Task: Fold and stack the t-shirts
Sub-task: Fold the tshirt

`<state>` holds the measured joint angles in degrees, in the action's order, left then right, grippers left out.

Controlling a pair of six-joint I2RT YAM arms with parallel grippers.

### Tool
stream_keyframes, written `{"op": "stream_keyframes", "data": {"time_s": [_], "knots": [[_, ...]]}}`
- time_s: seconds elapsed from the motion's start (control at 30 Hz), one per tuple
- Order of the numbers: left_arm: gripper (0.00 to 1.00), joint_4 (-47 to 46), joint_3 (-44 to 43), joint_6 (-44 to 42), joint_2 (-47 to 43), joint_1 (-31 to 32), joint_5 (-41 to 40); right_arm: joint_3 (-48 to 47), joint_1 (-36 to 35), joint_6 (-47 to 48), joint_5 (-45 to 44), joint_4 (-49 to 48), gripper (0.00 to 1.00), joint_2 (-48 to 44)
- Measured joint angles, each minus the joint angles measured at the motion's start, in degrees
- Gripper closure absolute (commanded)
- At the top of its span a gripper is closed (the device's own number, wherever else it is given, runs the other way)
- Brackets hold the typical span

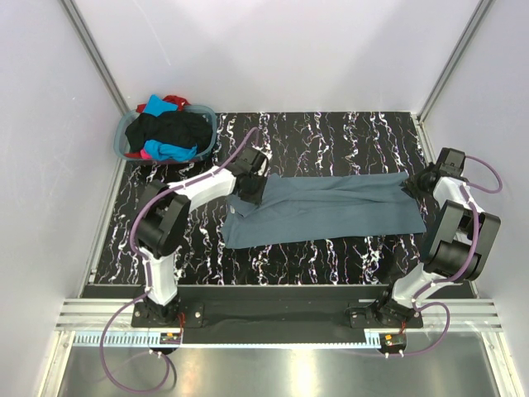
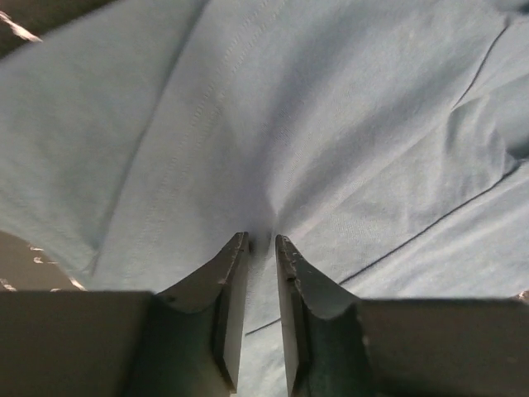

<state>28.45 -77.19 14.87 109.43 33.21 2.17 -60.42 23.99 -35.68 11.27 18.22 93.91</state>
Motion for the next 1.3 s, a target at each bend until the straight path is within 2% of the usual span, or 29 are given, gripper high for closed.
{"op": "stream_keyframes", "data": {"time_s": [0.1,0.2,0.23,0.33,0.63,1.0,1.3], "knots": [[0.75,0.4,0.0,-0.1,0.6,0.3,-0.2,0.0,0.0,0.1,0.0,0.0,0.74,0.0],[0.78,0.5,0.0,-0.1,0.6,0.3,-0.6,0.0,0.0,0.1,0.0,0.0,0.74,0.0],[0.86,0.6,0.0,-0.1,0.6,0.3,-0.7,0.0,0.0,0.1,0.1,0.0,0.74,0.0],[1.0,0.6,0.0,-0.3,0.6,0.2,-0.7,0.0,0.0,0.2,0.3,0.0,0.74,0.0],[1.0,1.5,0.0,0.0,-0.5,0.3,0.3,0.0,0.0,0.3,0.4,0.1,0.74,0.0],[1.0,3.3,1.4,3.1,-11.7,3.8,1.2,0.0,0.0,0.5,1.4,0.1,0.74,0.1],[1.0,4.9,7.1,5.2,-10.7,7.1,0.5,0.0,0.0,0.9,1.9,0.1,0.74,0.4]]}}
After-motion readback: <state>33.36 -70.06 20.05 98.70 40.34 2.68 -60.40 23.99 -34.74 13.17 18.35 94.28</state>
